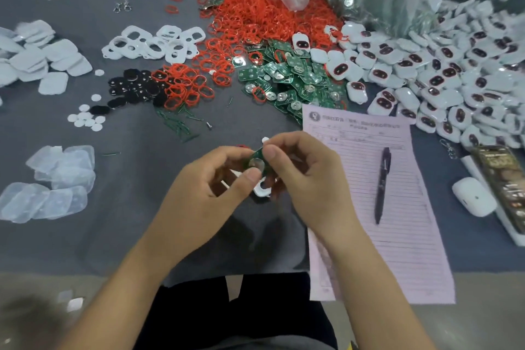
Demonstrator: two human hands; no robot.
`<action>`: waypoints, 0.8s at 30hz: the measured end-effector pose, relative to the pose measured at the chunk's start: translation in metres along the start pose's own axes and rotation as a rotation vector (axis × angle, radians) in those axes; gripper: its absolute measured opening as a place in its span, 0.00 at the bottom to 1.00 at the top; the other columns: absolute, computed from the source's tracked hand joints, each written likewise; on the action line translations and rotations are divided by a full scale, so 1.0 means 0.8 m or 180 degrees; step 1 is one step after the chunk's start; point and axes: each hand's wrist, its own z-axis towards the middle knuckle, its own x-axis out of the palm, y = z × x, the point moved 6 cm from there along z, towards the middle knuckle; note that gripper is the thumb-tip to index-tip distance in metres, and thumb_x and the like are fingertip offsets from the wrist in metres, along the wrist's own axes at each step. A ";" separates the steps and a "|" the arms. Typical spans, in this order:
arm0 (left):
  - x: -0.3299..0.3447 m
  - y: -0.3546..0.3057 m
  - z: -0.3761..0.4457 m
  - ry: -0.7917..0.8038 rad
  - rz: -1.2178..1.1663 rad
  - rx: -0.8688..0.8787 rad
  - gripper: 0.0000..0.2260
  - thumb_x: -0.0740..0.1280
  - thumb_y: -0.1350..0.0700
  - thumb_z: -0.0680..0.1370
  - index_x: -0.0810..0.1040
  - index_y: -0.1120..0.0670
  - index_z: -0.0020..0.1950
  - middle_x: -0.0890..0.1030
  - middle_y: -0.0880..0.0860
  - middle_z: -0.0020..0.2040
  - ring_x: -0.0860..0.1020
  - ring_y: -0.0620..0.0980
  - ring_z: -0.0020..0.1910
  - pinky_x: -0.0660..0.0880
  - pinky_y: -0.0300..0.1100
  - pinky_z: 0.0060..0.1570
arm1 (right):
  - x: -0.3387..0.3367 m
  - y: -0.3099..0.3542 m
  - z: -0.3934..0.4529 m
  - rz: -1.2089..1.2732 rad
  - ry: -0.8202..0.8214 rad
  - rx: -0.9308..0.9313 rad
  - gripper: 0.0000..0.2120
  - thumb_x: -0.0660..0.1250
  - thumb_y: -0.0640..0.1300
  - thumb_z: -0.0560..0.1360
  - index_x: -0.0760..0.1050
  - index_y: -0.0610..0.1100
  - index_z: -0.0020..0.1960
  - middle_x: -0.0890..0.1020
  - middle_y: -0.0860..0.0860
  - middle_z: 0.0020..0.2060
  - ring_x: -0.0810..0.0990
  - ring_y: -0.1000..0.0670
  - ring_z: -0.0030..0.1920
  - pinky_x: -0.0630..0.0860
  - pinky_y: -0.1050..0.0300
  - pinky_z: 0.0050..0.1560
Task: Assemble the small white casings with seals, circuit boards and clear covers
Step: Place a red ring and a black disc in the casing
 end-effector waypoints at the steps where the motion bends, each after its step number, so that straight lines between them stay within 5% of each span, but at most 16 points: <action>1: 0.001 0.002 0.004 -0.0052 0.0080 -0.0012 0.11 0.71 0.46 0.79 0.82 0.46 0.60 0.86 0.42 0.48 0.83 0.48 0.41 0.80 0.46 0.44 | 0.003 -0.003 0.001 0.0019 0.0018 0.0069 0.04 0.70 0.37 0.80 0.81 0.45 0.50 0.84 0.51 0.36 0.82 0.48 0.31 0.80 0.52 0.31; 4: 0.003 0.009 0.010 -0.0215 0.0003 -0.0057 0.05 0.72 0.53 0.81 0.83 0.47 0.56 0.86 0.43 0.45 0.83 0.54 0.40 0.80 0.53 0.43 | 0.003 -0.008 0.002 -0.0215 0.0004 0.0131 0.08 0.68 0.35 0.81 0.82 0.44 0.56 0.86 0.53 0.41 0.85 0.54 0.38 0.81 0.59 0.38; 6: 0.002 0.011 0.012 -0.0294 -0.0038 0.0015 0.05 0.72 0.54 0.81 0.83 0.44 0.54 0.86 0.41 0.43 0.81 0.54 0.37 0.79 0.49 0.39 | -0.012 -0.011 -0.003 -0.1146 -0.0285 -0.0024 0.07 0.69 0.40 0.81 0.82 0.47 0.57 0.85 0.54 0.47 0.83 0.57 0.46 0.77 0.63 0.47; 9: 0.001 0.010 0.012 -0.0245 0.0113 0.0197 0.05 0.73 0.52 0.81 0.83 0.40 0.52 0.83 0.38 0.39 0.75 0.49 0.30 0.72 0.35 0.32 | -0.044 -0.020 -0.021 -0.2738 -0.0843 -0.0087 0.10 0.68 0.47 0.81 0.81 0.49 0.61 0.79 0.50 0.54 0.73 0.47 0.56 0.70 0.55 0.58; 12: 0.003 0.011 0.013 -0.0204 0.0055 0.0199 0.01 0.73 0.49 0.80 0.84 0.44 0.48 0.78 0.38 0.32 0.68 0.41 0.27 0.64 0.29 0.31 | -0.063 -0.033 -0.034 -0.3471 -0.0989 0.0016 0.14 0.69 0.50 0.80 0.80 0.48 0.64 0.76 0.45 0.57 0.70 0.42 0.57 0.65 0.48 0.62; 15: 0.009 0.009 0.016 -0.0164 -0.0024 0.0163 0.05 0.69 0.48 0.81 0.82 0.44 0.46 0.82 0.39 0.35 0.71 0.42 0.29 0.67 0.34 0.31 | -0.071 -0.039 -0.034 -0.3548 -0.0981 -0.0150 0.15 0.70 0.50 0.80 0.80 0.47 0.64 0.75 0.45 0.58 0.70 0.41 0.57 0.65 0.47 0.62; 20: 0.013 0.001 0.017 -0.0216 0.0048 0.0148 0.08 0.67 0.54 0.84 0.82 0.43 0.49 0.85 0.41 0.41 0.73 0.38 0.30 0.66 0.28 0.33 | -0.088 -0.045 -0.019 -0.3452 -0.0798 -0.0319 0.15 0.71 0.50 0.79 0.80 0.48 0.64 0.75 0.46 0.58 0.69 0.43 0.57 0.70 0.44 0.60; 24: 0.012 0.000 0.015 -0.0130 0.0093 0.0166 0.06 0.68 0.52 0.84 0.84 0.46 0.50 0.85 0.42 0.41 0.72 0.45 0.29 0.67 0.31 0.32 | -0.100 -0.042 -0.011 -0.3309 -0.0635 -0.0415 0.15 0.71 0.49 0.79 0.81 0.47 0.63 0.76 0.46 0.57 0.71 0.43 0.57 0.71 0.43 0.62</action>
